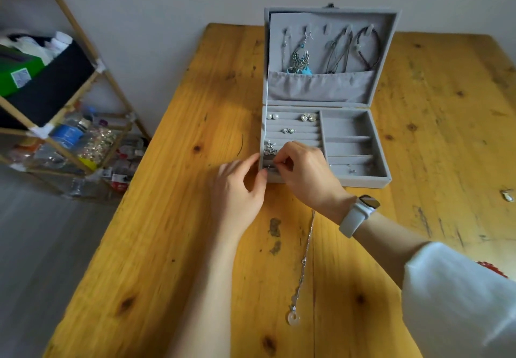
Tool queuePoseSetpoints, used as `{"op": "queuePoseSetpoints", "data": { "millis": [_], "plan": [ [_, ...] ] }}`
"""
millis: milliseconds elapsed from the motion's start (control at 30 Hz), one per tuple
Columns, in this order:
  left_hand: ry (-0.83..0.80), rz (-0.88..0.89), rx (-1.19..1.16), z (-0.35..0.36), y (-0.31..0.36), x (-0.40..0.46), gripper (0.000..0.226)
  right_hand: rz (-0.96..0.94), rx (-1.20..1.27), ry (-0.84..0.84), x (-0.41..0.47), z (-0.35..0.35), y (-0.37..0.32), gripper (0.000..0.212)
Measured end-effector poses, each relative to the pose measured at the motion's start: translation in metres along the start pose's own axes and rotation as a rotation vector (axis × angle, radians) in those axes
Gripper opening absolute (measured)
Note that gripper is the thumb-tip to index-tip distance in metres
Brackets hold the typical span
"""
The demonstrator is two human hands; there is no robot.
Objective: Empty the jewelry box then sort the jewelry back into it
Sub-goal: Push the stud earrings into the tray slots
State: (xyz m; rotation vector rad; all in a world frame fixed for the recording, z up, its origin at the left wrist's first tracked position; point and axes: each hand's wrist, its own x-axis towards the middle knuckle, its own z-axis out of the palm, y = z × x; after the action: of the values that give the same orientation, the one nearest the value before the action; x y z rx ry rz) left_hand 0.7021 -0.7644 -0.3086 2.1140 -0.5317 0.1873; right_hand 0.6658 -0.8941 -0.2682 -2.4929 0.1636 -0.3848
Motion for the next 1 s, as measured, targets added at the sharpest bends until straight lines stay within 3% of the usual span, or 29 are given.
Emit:
{"op": "queuePoseSetpoints", "data": {
  "millis": [467,767,1000],
  "plan": [
    [0.037,0.059,0.091,0.001,0.001,-0.002,0.042,-0.053,-0.100,-0.180,0.006,-0.007,-0.001,0.020],
    [0.018,0.082,0.172,0.000,0.001,-0.004,0.045,-0.067,0.044,0.047,-0.031,-0.024,0.012,0.031],
    [0.135,0.096,0.212,0.006,0.027,-0.014,0.035,0.044,0.052,0.133,-0.078,-0.069,0.040,0.021]
  ]
}}
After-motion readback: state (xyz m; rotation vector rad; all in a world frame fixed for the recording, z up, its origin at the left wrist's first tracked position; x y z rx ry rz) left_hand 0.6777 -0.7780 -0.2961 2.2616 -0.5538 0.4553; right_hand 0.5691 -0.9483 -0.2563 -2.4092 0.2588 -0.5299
